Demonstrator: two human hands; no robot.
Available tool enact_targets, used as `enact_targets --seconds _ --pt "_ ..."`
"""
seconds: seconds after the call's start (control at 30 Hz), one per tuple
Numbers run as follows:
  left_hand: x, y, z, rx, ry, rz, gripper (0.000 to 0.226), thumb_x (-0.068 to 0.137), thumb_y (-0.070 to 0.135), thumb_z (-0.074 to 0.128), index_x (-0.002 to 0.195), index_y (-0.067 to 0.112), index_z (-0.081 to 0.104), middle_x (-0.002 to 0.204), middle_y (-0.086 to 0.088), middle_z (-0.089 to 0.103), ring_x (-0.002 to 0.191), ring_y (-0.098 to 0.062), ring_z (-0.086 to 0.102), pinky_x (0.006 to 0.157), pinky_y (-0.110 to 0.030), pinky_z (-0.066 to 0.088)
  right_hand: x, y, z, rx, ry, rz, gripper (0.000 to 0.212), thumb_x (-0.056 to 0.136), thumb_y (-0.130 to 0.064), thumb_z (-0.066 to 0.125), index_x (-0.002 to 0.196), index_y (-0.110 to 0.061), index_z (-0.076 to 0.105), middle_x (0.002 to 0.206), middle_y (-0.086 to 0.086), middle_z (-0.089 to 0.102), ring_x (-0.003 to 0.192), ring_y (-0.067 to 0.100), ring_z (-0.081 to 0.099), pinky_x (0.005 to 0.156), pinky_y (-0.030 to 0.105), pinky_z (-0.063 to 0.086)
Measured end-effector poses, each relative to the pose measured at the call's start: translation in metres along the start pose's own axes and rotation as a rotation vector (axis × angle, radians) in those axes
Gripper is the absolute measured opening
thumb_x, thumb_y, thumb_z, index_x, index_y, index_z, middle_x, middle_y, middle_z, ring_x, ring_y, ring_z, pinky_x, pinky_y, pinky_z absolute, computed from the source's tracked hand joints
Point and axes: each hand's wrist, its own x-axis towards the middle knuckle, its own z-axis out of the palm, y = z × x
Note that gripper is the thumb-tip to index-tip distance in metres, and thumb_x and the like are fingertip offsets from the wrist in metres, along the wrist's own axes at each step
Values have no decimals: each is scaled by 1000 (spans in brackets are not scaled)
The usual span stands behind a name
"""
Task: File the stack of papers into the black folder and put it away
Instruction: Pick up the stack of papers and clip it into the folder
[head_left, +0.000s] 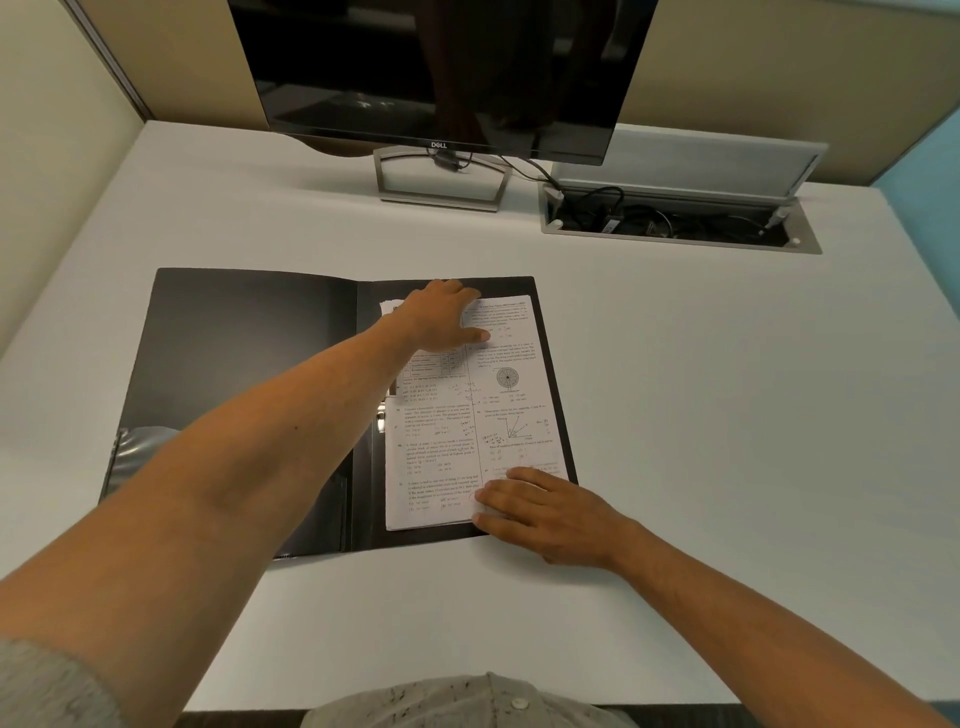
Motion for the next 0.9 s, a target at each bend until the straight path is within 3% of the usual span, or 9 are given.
enact_targets --seconds 0.3,0.47,0.63,0.73,0.9 --pt "-4 0 -2 21 1 7 69 84 59 55 140 24 37 140 -5 46 126 -29 43 103 -50 35 6 -11 -5 -6 106 -3 28 98 -8 44 123 -13 54 131 11 55 118 24 50 107 37 34" --pt "-10 -3 1 27 55 -2 66 87 57 52 141 23 37 143 -4 44 131 -28 39 112 -52 23 14 -19 -16 12 183 56 29 95 -4 41 114 -10 61 118 9 63 108 24 57 98 37 43" --pt "-10 -9 -3 14 32 -33 67 88 57 50 142 19 37 144 -5 44 132 -29 39 112 -53 23 26 -59 -19 174 213 272 22 83 2 50 96 -6 67 85 6 66 74 20 58 65 30 49" --pt "-9 -10 -5 -12 21 -45 67 88 57 50 140 17 38 142 -7 46 129 -30 43 108 -52 32 31 -82 -18 230 170 415 18 74 -1 62 90 -9 68 83 3 65 73 17 57 63 26 49" --pt "-9 -10 -2 -26 53 -54 63 87 56 52 135 15 44 133 -8 52 119 -30 49 99 -47 38 40 -94 -18 265 160 577 29 64 -4 73 93 -9 71 84 2 67 75 15 61 70 23 52"
